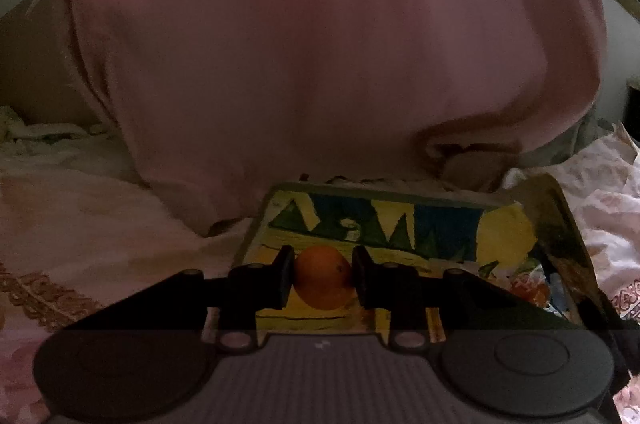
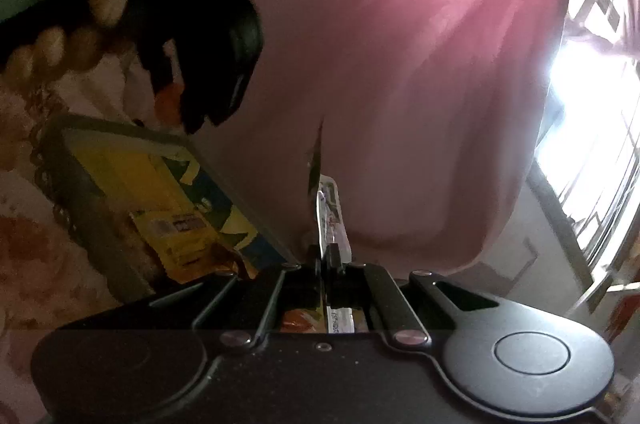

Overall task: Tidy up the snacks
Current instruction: 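Carry the clear sausage pack and orange ball over the cardboard box with both grippers, then open both grippers to drop the sausage pack and orange ball into the box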

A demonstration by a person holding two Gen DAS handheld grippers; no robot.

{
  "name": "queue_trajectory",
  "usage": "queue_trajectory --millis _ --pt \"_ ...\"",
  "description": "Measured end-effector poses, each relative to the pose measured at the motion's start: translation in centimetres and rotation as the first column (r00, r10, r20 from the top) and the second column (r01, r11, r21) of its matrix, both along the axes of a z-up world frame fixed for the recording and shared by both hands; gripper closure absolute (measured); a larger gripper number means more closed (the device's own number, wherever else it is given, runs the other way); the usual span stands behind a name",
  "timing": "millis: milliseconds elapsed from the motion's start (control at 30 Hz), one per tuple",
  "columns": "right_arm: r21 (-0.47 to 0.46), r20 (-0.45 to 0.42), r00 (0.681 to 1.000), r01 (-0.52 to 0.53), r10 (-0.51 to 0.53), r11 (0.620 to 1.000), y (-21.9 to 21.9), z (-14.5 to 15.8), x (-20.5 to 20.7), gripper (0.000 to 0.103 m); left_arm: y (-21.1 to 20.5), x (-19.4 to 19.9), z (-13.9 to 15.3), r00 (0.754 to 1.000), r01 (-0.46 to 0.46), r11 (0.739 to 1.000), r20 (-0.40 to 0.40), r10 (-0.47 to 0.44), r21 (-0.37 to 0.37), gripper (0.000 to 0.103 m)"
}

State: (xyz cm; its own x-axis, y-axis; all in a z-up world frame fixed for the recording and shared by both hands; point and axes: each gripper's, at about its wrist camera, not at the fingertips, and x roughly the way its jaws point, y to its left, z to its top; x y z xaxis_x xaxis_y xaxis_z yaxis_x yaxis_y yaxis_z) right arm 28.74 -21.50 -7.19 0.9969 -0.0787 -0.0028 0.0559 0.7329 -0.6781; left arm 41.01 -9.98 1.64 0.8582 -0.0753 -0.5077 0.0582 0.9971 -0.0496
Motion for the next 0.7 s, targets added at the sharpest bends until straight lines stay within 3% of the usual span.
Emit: queue_trajectory --millis 167,433,700 --pt "0.123 -0.048 0.999 -0.005 0.011 0.992 -1.1 0.6 1.6 0.102 -2.6 1.0 -1.5 0.999 0.031 0.999 -0.016 -0.031 0.014 0.069" --pt "0.193 -0.127 0.992 0.018 0.007 0.981 -2.3 -0.2 3.4 0.101 -6.2 1.7 -3.7 0.997 0.068 0.997 -0.043 -0.066 0.033 0.069" --pt "0.249 -0.198 0.98 0.033 0.018 0.968 -3.2 -1.0 4.5 0.094 -7.0 1.8 -4.8 0.995 0.072 0.996 -0.068 -0.069 0.05 0.068"
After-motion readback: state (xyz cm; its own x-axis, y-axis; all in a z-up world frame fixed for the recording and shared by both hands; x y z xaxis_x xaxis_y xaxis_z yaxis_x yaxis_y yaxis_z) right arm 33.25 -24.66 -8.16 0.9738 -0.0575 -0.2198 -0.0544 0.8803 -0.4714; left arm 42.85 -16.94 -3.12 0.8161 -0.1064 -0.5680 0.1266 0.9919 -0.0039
